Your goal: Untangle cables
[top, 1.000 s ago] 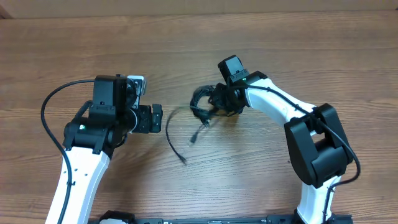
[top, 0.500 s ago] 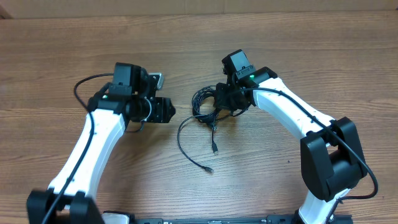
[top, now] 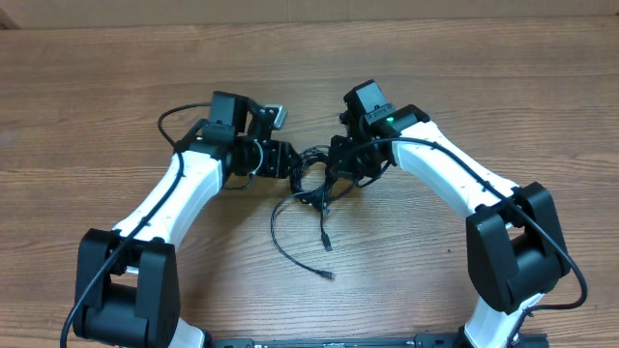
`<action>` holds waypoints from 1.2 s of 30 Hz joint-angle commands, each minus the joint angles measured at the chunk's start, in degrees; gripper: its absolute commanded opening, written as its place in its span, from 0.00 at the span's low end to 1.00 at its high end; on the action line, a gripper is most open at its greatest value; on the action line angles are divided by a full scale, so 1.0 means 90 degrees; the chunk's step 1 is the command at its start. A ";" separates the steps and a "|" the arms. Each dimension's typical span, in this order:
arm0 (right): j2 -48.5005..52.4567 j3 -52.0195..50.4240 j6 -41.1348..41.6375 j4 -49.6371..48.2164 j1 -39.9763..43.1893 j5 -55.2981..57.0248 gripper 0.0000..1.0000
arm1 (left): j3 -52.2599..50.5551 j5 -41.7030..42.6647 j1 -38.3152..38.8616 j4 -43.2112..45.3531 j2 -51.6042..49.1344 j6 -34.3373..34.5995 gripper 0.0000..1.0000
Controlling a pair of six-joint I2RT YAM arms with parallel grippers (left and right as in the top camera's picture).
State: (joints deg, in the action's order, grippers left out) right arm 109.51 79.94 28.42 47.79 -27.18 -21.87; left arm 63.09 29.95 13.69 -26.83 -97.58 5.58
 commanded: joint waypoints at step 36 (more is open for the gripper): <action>-0.0119 0.0160 0.0481 0.0583 -0.0425 0.0415 0.04 | -0.0002 -0.1911 0.1120 -0.0090 -0.0738 -0.0100 0.52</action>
State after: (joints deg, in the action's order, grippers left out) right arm 109.51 79.94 32.40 53.15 -31.11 -17.08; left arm 63.11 11.16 23.18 -27.73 -101.86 5.56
